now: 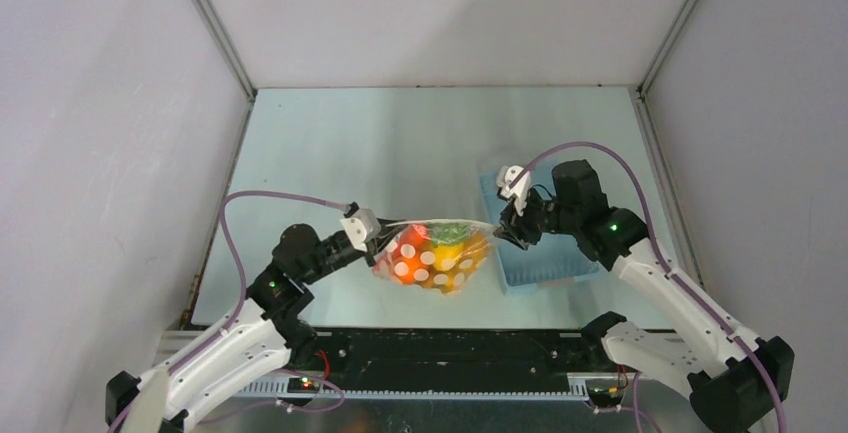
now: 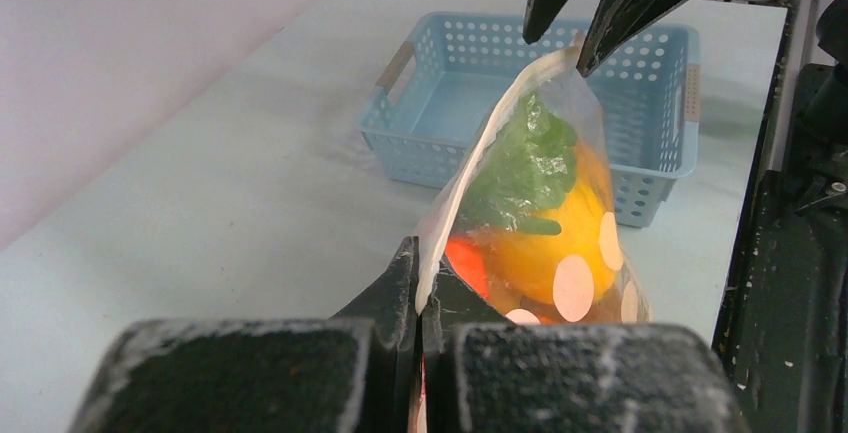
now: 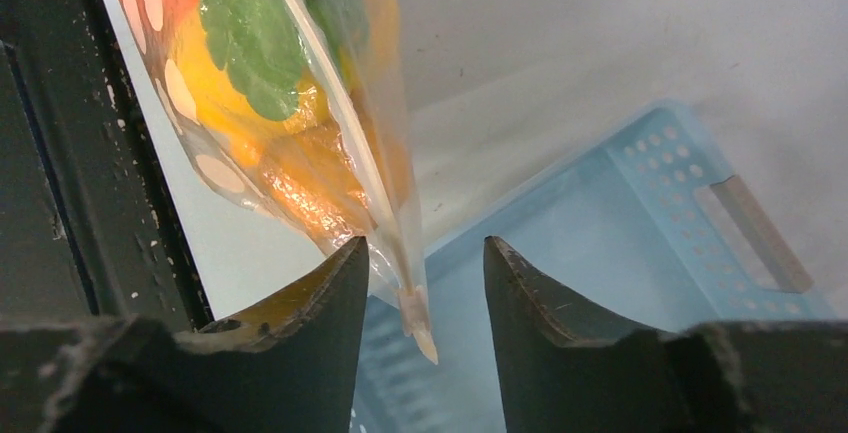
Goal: Place the food in the zip-top bag and seal the zipper
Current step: Zip the zipper food storage bag, then place the zipper food storage bag at the center of the board.
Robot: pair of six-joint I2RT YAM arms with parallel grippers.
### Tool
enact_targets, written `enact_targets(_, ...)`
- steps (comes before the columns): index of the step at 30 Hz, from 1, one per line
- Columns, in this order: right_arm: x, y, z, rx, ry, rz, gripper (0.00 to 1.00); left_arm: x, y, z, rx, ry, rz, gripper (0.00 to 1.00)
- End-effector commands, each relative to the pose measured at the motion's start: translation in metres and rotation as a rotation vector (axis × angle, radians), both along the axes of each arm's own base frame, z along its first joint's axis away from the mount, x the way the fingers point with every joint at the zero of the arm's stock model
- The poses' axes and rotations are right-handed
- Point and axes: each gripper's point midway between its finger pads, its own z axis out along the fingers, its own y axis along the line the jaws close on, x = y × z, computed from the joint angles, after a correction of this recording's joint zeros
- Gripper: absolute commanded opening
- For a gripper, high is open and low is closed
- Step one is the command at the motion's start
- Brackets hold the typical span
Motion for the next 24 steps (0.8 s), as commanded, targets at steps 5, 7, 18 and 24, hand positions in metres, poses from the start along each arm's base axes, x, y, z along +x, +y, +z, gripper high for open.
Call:
enact_targets(5, 0.001, -0.002, 0.007, -0.012, 0.018, 0.003, 0.35, 0.014, 0.005, 0.03, -0.043, -0.123, 0.061, 0.0)
enact_targets(7, 0.0, -0.004, 0.006, -0.014, 0.031, -0.001, 0.26, 0.018, 0.009, 0.03, -0.045, -0.123, 0.093, 0.0)
enact_targets(18, -0.008, -0.004, -0.008, -0.034, 0.101, 0.032, 0.0, 0.046, 0.031, 0.028, -0.125, -0.064, 0.305, 0.0)
enact_targets(24, -0.009, -0.011, -0.024, -0.08, 0.177, -0.015, 0.0, 0.068, 0.052, 0.019, -0.157, -0.01, 0.483, 0.0)
